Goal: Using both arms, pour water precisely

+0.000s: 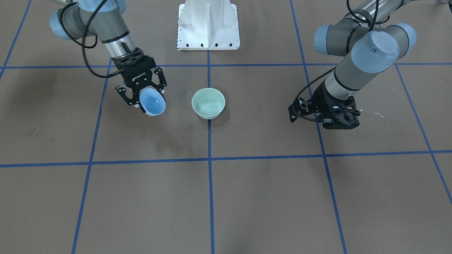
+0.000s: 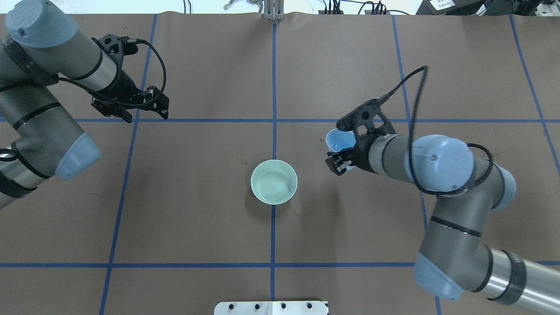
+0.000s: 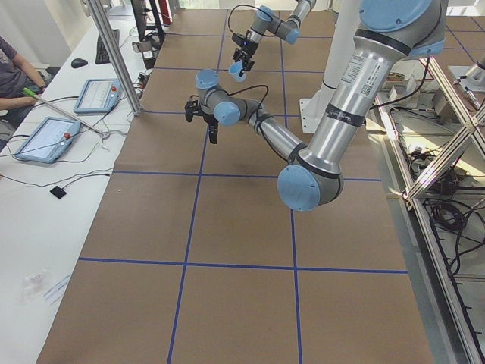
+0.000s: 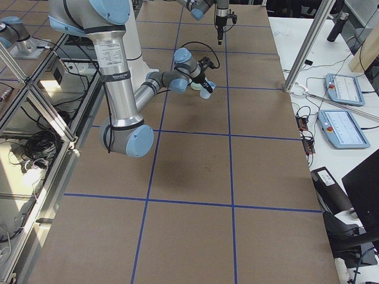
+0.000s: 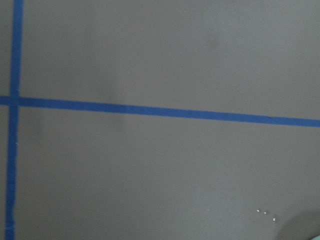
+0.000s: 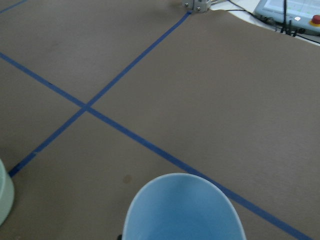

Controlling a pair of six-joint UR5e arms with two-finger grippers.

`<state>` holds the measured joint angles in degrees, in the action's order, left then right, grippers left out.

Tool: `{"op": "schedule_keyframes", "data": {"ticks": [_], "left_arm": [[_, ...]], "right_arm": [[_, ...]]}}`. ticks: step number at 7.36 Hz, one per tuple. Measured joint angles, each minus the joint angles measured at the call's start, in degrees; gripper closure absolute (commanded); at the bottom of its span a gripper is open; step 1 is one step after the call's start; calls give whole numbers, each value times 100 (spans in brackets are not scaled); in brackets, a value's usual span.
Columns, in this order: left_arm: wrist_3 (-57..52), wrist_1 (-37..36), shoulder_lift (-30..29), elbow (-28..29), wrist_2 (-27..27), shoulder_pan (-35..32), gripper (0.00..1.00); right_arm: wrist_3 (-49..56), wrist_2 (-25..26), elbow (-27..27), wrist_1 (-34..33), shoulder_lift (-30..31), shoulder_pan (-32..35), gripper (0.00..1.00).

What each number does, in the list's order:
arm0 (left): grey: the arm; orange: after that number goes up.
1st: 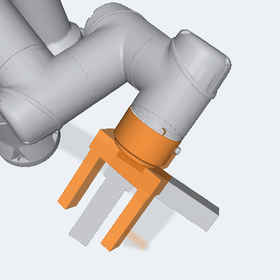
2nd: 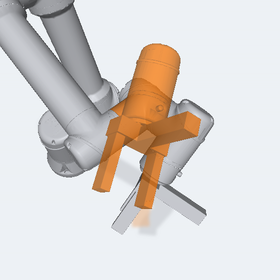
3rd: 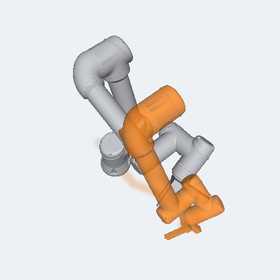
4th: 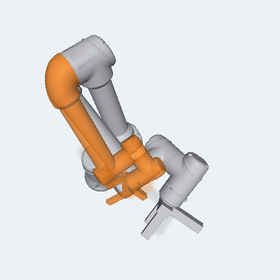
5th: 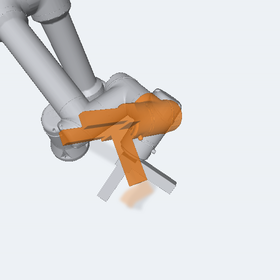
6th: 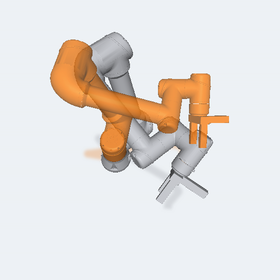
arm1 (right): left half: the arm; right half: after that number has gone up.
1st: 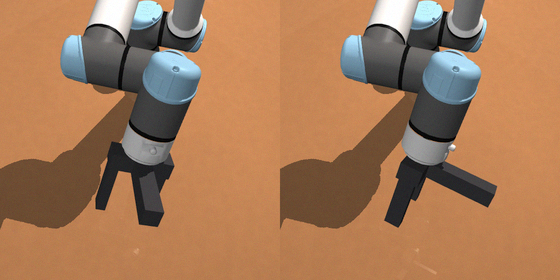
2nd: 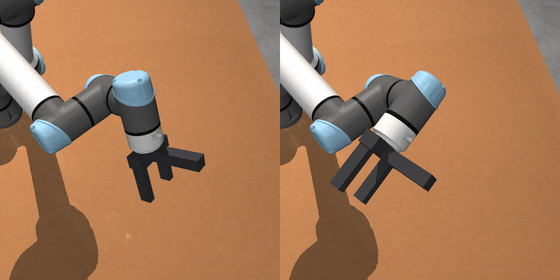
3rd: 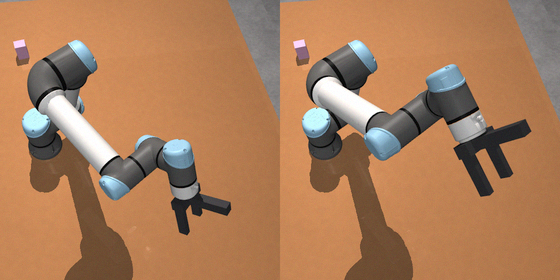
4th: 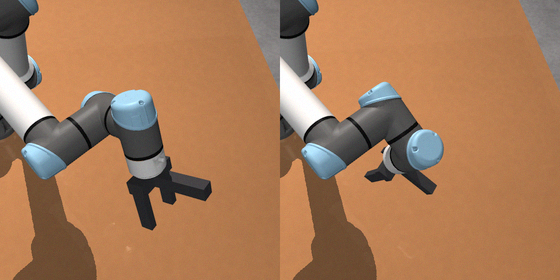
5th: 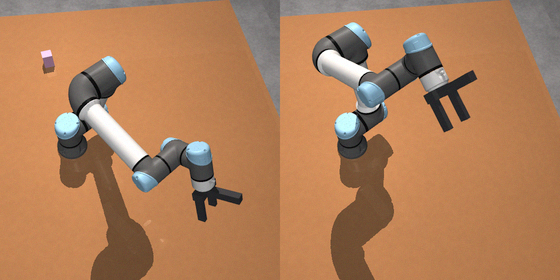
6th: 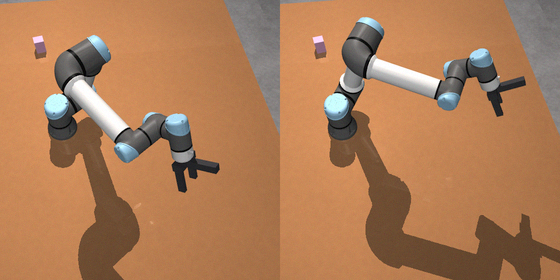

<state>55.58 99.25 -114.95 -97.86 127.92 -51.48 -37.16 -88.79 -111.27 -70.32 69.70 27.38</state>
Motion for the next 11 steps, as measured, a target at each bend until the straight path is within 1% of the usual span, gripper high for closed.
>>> {"op": "schedule_keyframes", "data": {"ticks": [1, 2, 3, 4, 5, 6, 7, 9, 11], "left_arm": [[-209, -1, 100, 21, 60, -110, 1], [-345, 0, 151, 50, 97, -188, 1], [-403, 4, 169, 77, 112, -227, 1], [-424, 6, 178, 93, 117, -242, 1], [-431, 9, 193, 103, 118, -245, 1], [-432, 15, 217, 106, 119, -247, 1], [-428, 24, 238, 108, 119, -248, 1], [-426, 33, 265, 109, 119, -249, 1], [-425, 53, 305, 109, 119, -249, 1]], "right_arm": [[0, 0, -13, -912, -487, -232, 96], [6, -20, 40, -1428, -800, -462, 96], [20, -68, 98, -1763, -990, -616, 99], [45, -140, 143, -2127, -1130, -701, 99], [72, -323, 206, -2538, -1303, -736, 98], [84, -558, 278, -2855, -1451, -747, 98], [78, -670, 390, -3055, -1580, -748, 98], [70, -717, 592, -3480, -1860, -747, 98], [84, -740, 690, -3674, -1983, -741, 100]]}}
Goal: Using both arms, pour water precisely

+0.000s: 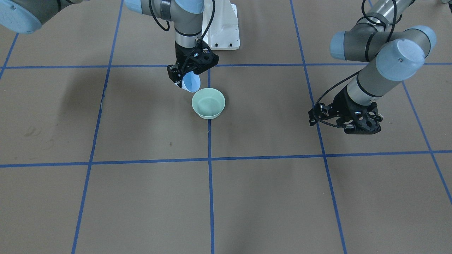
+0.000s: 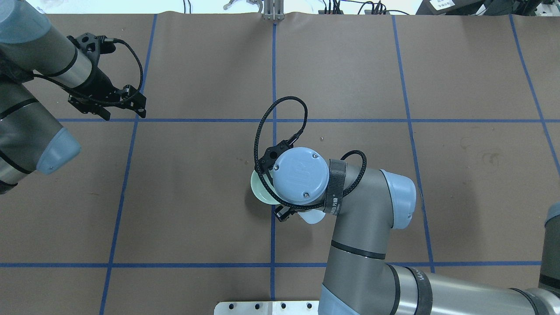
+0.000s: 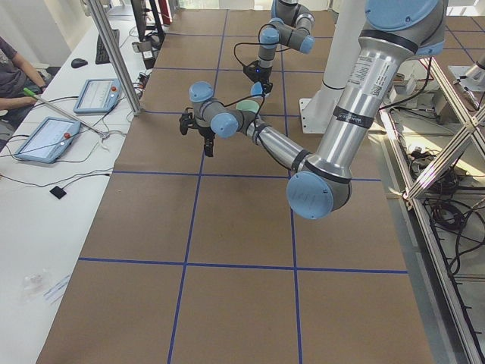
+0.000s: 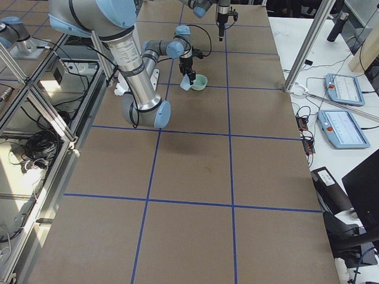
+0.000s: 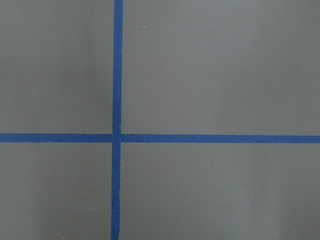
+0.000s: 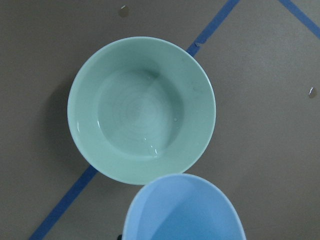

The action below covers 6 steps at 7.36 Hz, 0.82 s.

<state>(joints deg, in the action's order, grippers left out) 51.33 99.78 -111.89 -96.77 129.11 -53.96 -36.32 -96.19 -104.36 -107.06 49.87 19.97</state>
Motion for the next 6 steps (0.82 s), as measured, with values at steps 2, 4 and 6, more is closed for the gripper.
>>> {"op": "schedule_keyframes", "data": {"ticks": [2, 4, 6], "left_arm": [[0, 13, 18, 0, 0, 0, 1], [0, 17, 48, 0, 0, 0, 1], [0, 23, 63, 0, 0, 0, 1]], "right_arm": [[57, -19, 95, -328, -194, 8, 100], [202, -22, 351, -593, -503, 30, 100], [461, -23, 603, -953, -830, 77, 100]]}}
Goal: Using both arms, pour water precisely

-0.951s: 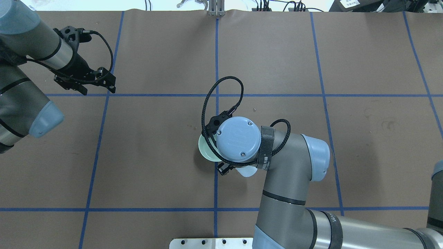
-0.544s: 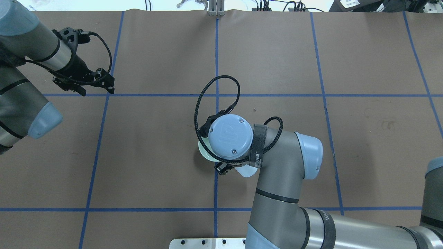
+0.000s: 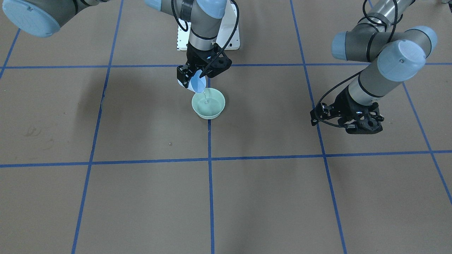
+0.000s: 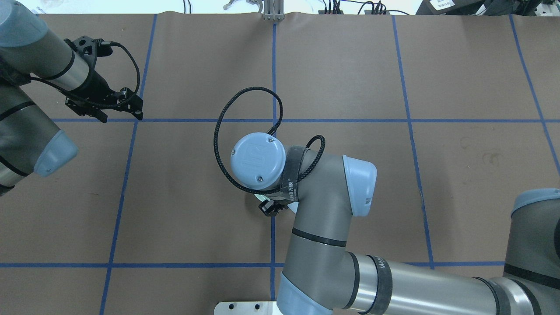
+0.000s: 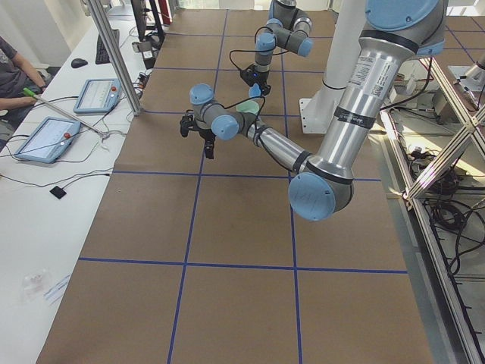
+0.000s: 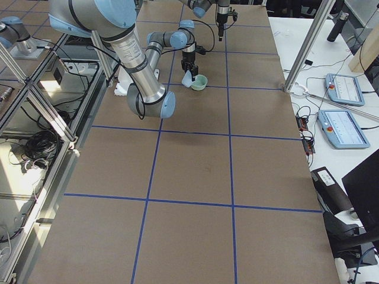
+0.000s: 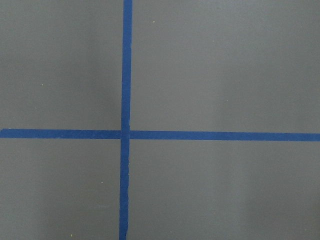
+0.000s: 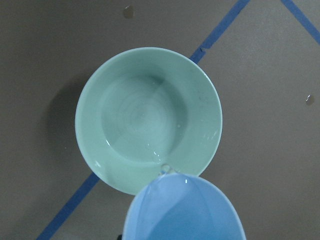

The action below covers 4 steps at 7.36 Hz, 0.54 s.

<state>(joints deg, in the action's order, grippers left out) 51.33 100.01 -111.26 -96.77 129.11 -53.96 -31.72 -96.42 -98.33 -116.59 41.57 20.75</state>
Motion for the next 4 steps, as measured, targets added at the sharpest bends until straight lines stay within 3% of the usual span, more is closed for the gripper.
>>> {"op": "schedule_keyframes", "data": {"ticks": [4], "left_arm": [[-8, 1, 1, 16, 0, 0, 1]], "right_arm": [[578, 2, 551, -446, -418, 93, 100]]}}
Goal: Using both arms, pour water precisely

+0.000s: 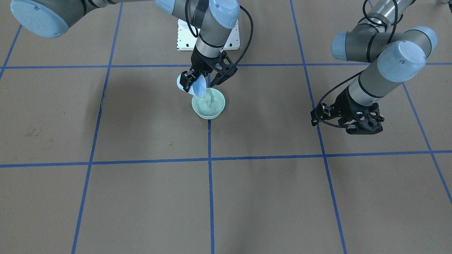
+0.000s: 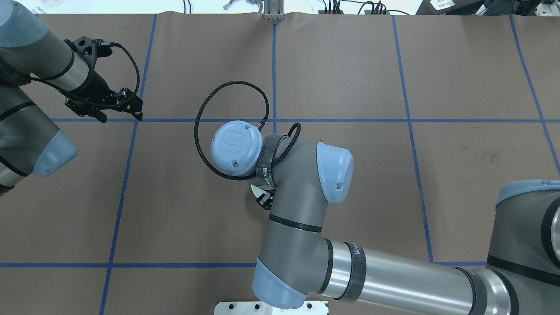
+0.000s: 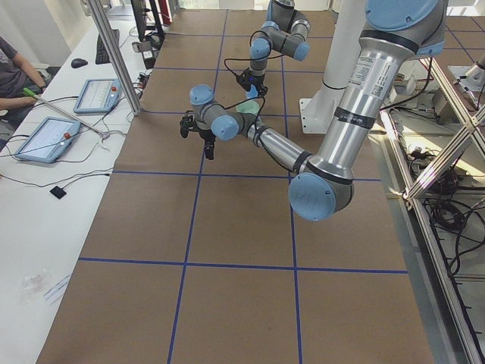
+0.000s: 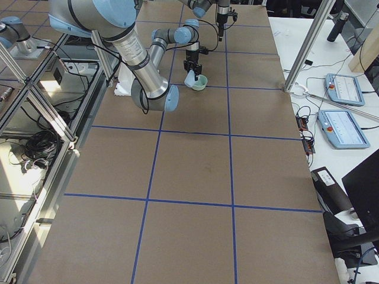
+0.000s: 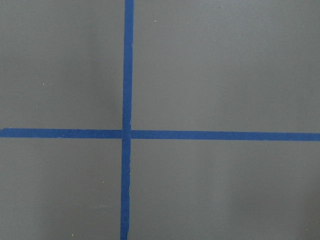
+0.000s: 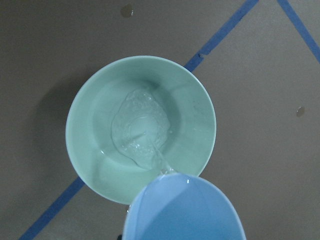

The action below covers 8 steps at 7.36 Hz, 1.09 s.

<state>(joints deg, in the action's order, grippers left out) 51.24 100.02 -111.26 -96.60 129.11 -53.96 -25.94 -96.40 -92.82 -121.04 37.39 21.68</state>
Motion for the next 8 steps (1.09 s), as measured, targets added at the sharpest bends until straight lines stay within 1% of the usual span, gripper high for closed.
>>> {"op": "schedule_keyframes", "data": {"ticks": [6, 8], "left_arm": [[0, 0, 7, 10, 0, 0, 1], [-1, 0, 7, 10, 0, 0, 1]], "right_arm": [[356, 0, 82, -218, -82, 42, 100], [411, 30, 187, -386, -251, 46, 100]]}}
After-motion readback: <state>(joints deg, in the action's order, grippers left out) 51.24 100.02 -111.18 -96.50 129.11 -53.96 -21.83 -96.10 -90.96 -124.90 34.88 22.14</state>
